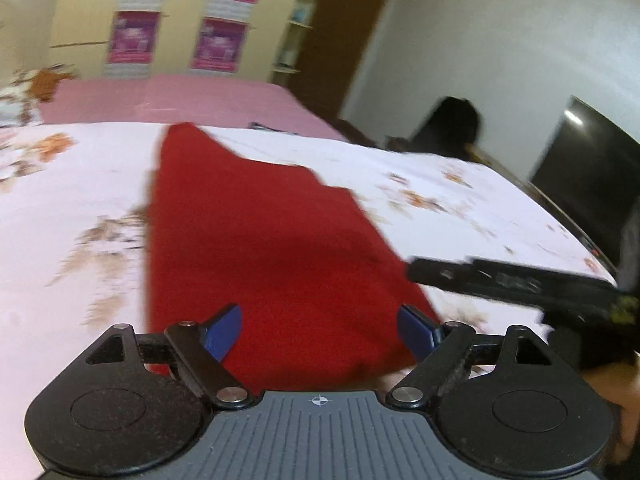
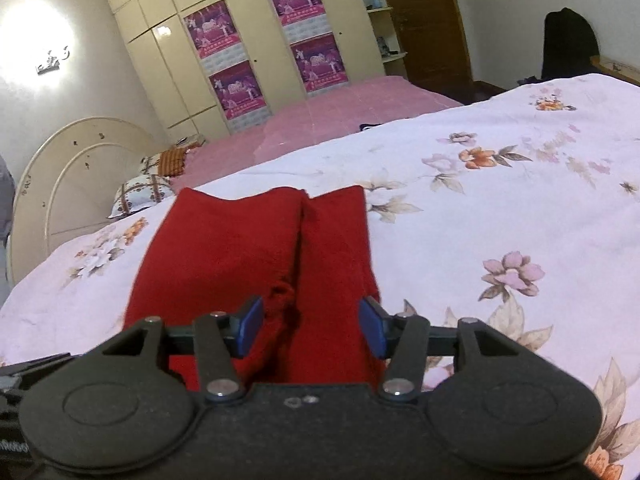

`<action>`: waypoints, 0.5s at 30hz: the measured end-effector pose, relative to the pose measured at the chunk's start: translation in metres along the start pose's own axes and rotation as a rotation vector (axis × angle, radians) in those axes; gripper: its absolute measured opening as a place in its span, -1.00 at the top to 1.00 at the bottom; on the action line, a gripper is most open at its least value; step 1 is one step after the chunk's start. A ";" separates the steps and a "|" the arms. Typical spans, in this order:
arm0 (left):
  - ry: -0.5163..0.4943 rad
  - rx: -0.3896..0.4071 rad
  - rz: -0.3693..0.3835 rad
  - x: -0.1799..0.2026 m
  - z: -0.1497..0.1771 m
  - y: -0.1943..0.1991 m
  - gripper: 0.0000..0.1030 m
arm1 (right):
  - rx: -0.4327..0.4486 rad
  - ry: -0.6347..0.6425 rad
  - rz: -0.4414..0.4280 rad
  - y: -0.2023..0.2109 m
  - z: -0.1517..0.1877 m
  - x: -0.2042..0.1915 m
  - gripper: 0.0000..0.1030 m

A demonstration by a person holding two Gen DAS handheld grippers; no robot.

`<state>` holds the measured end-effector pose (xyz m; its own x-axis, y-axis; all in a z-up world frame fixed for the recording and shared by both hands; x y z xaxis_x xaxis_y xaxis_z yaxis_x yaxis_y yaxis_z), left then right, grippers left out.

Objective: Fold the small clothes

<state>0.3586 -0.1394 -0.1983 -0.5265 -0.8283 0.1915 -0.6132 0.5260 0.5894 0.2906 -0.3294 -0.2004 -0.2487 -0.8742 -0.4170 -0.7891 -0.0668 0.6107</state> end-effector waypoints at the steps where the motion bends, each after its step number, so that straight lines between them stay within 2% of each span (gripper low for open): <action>1: 0.023 0.002 -0.024 -0.011 0.000 0.003 -0.63 | -0.008 -0.002 -0.009 -0.002 0.000 -0.001 -0.03; 3: 0.052 0.000 -0.079 -0.031 -0.002 0.001 -0.63 | -0.035 -0.025 -0.030 -0.005 0.001 -0.004 -0.06; 7: 0.098 0.003 -0.130 -0.055 0.000 -0.011 -0.63 | -0.122 -0.136 -0.105 -0.023 0.007 -0.007 -0.08; 9: 0.111 -0.004 -0.150 -0.063 0.002 -0.019 -0.63 | -0.154 -0.183 -0.116 -0.035 0.009 -0.007 -0.08; 12: 0.122 -0.021 -0.158 -0.070 0.006 -0.032 -0.63 | -0.202 -0.217 -0.138 -0.053 0.013 -0.010 -0.07; 15: 0.110 -0.036 -0.153 -0.070 0.008 -0.040 -0.63 | -0.203 -0.225 -0.139 -0.066 0.014 -0.014 -0.08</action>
<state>0.4155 -0.1005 -0.2416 -0.3599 -0.9153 0.1811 -0.6585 0.3867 0.6457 0.3386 -0.3060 -0.2441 -0.2822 -0.7234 -0.6301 -0.7015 -0.2925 0.6499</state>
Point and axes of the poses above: each gripper's, at about its wrist camera, not at the fingertips, and y roughly against the way its jaws point, x to its right, z to its underside, the point moved 7 cm from there along -y, roughly the way its jaws point, and after that the axes turned 10 degrees about -y, right-handed, at the moved point
